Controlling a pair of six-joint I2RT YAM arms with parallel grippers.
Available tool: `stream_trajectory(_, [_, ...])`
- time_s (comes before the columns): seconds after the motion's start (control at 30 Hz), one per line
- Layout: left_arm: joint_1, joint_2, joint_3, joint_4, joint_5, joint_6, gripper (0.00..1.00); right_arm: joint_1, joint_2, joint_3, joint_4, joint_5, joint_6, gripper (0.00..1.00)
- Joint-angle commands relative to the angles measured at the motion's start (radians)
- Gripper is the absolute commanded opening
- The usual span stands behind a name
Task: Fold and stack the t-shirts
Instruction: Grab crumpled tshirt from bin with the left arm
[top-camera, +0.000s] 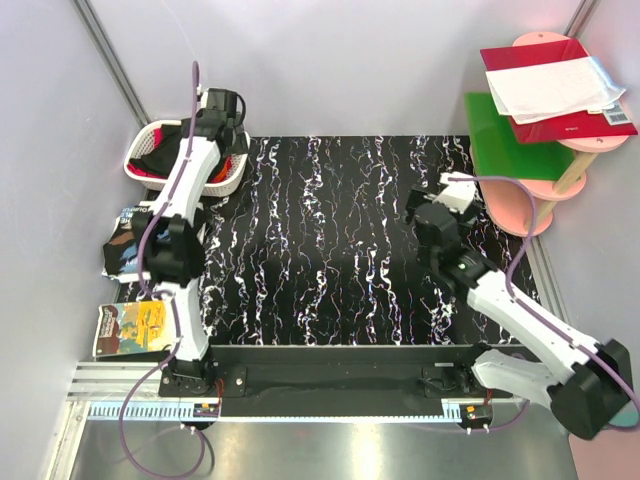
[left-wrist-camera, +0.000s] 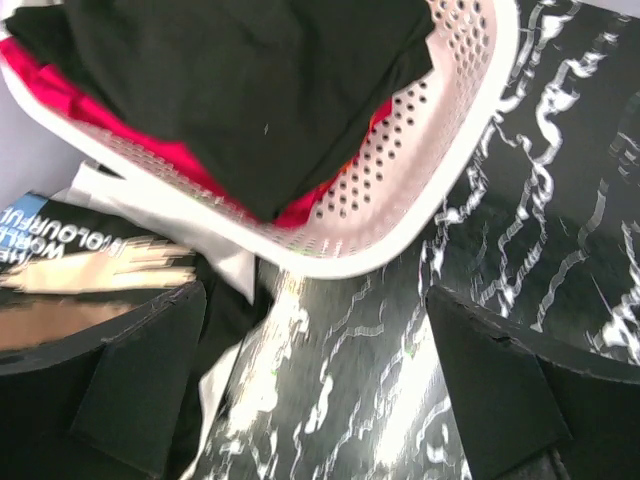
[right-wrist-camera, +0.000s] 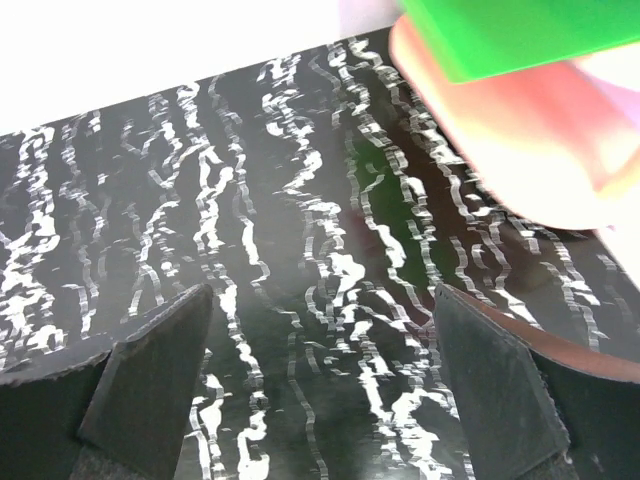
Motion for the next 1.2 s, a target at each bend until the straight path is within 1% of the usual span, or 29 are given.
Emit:
stream_trajectory(0.0, [0.015,0.139,0.147,-0.055,-0.045,-0.009,0.99,0.007,-0.086,-0.096,0.128,0.085,-0.089,1.00])
stream_trajectory(0.07, [0.027,0.182,0.182,-0.057,-0.051,-0.005,0.99,0.005,-0.109,-0.116,0.162,0.068,-0.121,0.99])
stream_trajectory(0.17, [0.044,0.240,0.220,-0.060,-0.062,0.000,0.99,0.003,-0.086,-0.136,0.229,0.033,-0.160,1.00])
stream_trajectory(0.4, [0.087,0.337,0.292,-0.058,-0.114,-0.014,0.99,0.005,0.073,-0.071,0.213,0.063,-0.178,1.00])
stream_trajectory(0.6, [0.130,0.423,0.380,-0.052,-0.060,-0.025,0.98,0.006,0.149,-0.041,0.212,0.071,-0.198,1.00])
stream_trajectory(0.63, [0.136,0.430,0.384,-0.040,-0.044,-0.023,0.94,0.007,0.155,-0.038,0.214,0.071,-0.201,1.00])
stream_trajectory(0.67, [0.139,0.435,0.388,-0.034,-0.028,-0.022,0.84,0.005,0.168,-0.034,0.217,0.071,-0.210,1.00])
stream_trajectory(0.7, [0.144,0.440,0.394,-0.029,-0.022,-0.020,0.78,0.005,0.176,-0.034,0.220,0.071,-0.213,1.00])
stream_trajectory(0.77, [0.148,0.453,0.403,-0.020,-0.010,-0.011,0.60,0.005,0.199,-0.025,0.228,0.071,-0.226,1.00])
stream_trajectory(0.8, [0.154,0.458,0.408,-0.020,-0.008,-0.012,0.38,0.005,0.207,-0.022,0.229,0.070,-0.227,1.00])
stream_trajectory(0.9, [0.154,0.429,0.388,-0.021,0.004,-0.032,0.00,0.005,0.241,-0.007,0.229,0.068,-0.235,1.00])
stream_trajectory(1.03, [0.154,0.337,0.352,-0.012,0.036,-0.071,0.00,0.005,0.273,0.004,0.229,0.045,-0.226,1.00])
stream_trajectory(1.17, [0.156,0.222,0.384,0.000,0.153,-0.107,0.00,0.005,0.294,0.004,0.228,0.021,-0.207,1.00])
